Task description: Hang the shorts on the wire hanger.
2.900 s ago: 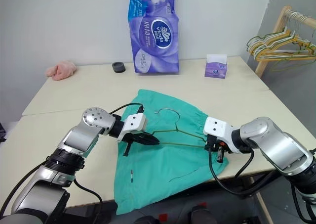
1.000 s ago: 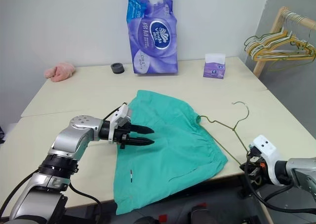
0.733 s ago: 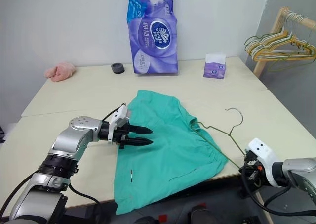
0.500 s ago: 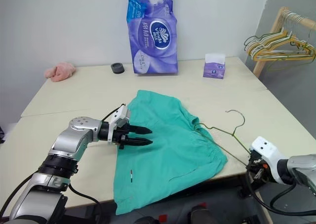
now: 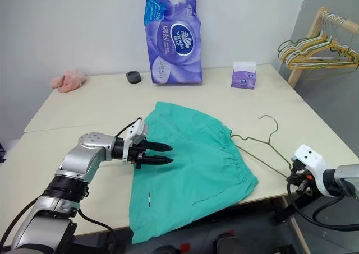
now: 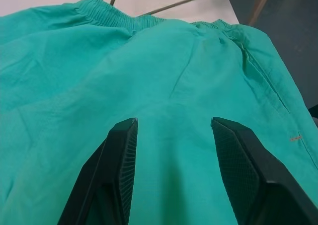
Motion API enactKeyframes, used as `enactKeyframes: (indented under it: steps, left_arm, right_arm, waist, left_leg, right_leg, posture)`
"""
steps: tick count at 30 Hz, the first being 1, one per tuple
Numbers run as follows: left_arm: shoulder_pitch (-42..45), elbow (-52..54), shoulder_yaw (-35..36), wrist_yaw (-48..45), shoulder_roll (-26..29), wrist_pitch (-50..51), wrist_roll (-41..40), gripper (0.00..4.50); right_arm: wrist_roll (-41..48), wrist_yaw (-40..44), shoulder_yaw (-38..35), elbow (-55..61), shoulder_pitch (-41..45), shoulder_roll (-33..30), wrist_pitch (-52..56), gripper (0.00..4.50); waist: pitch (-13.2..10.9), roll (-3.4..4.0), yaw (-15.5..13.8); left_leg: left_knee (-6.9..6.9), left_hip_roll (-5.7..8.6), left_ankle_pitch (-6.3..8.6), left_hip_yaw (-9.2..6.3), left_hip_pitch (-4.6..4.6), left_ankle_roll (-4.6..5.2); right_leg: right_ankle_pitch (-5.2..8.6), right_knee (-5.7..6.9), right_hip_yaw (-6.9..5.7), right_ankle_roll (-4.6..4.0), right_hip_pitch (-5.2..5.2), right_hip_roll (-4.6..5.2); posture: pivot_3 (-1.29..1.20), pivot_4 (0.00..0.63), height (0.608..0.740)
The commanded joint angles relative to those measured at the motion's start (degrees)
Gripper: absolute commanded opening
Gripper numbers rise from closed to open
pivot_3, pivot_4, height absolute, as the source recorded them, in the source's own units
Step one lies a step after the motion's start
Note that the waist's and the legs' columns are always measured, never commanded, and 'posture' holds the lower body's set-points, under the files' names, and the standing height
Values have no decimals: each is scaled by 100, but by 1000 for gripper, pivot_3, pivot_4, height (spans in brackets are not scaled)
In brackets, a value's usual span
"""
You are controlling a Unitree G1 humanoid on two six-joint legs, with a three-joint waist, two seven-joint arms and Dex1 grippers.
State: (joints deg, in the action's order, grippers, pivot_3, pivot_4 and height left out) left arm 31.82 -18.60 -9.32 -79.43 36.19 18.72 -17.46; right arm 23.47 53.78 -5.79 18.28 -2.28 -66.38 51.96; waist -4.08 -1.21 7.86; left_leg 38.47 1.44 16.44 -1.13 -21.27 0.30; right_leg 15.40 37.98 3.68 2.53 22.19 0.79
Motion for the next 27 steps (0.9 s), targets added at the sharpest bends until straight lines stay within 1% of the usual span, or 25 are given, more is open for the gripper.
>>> enactKeyframes:
  steps: [1,5,8,13,16,18,21,27]
  left_arm:
    - [9,154,124,9,36,-47,-35,2489]
    - [-2,148,145,22,60,-71,-28,2489]
    - [13,136,157,38,66,-81,-24,2489]
    - [33,135,180,77,75,-99,-17,2489]
    - [41,123,190,82,89,-107,-17,2489]
    - [40,130,189,87,95,-108,-15,2489]
    - [51,154,187,99,94,-92,-13,2489]
    - [84,126,190,146,84,-124,14,2489]
  right_arm:
    - [315,355,-226,352,-6,-87,20,0]
    - [643,534,-245,448,170,-53,217,0]
    - [707,631,-147,417,234,-102,251,0]
    - [273,579,308,144,546,-139,-102,0]
    - [114,489,555,-7,839,-44,-90,0]
    - [100,367,690,-75,1052,105,67,0]
    - [74,236,938,-200,1354,280,406,0]
    - [618,259,946,-348,1993,733,1420,0]
  waist:
    - [0,0,-4]
    - [0,0,-12]
    - [0,0,-19]
    - [1,1,-31]
    - [1,1,-40]
    - [0,1,-43]
    - [0,1,-49]
    - [0,1,-92]
  left_leg:
    - [0,0,0,-1,0,0]
    - [0,0,0,-2,0,0]
    - [0,0,0,-3,0,0]
    - [1,0,0,-3,0,0]
    - [1,0,0,-3,-1,0]
    - [0,0,0,-4,-1,0]
    - [1,0,0,-4,-1,0]
    - [4,0,0,-4,-4,0]
  right_leg:
    - [0,0,-1,0,0,0]
    - [0,0,-1,0,0,0]
    - [0,0,-3,0,0,1]
    - [0,0,-3,0,0,3]
    - [-5,1,-4,-8,3,4]
    - [-17,1,-5,-29,4,4]
    - [-18,1,-5,-30,4,4]
    - [-19,3,-6,-31,5,6]
  posture:
    - [-180,45,740]
    - [-176,45,740]
    - [-176,45,740]
    - [-162,39,740]
    - [-160,37,740]
    - [-160,37,740]
    - [-155,37,740]
    - [-155,37,740]
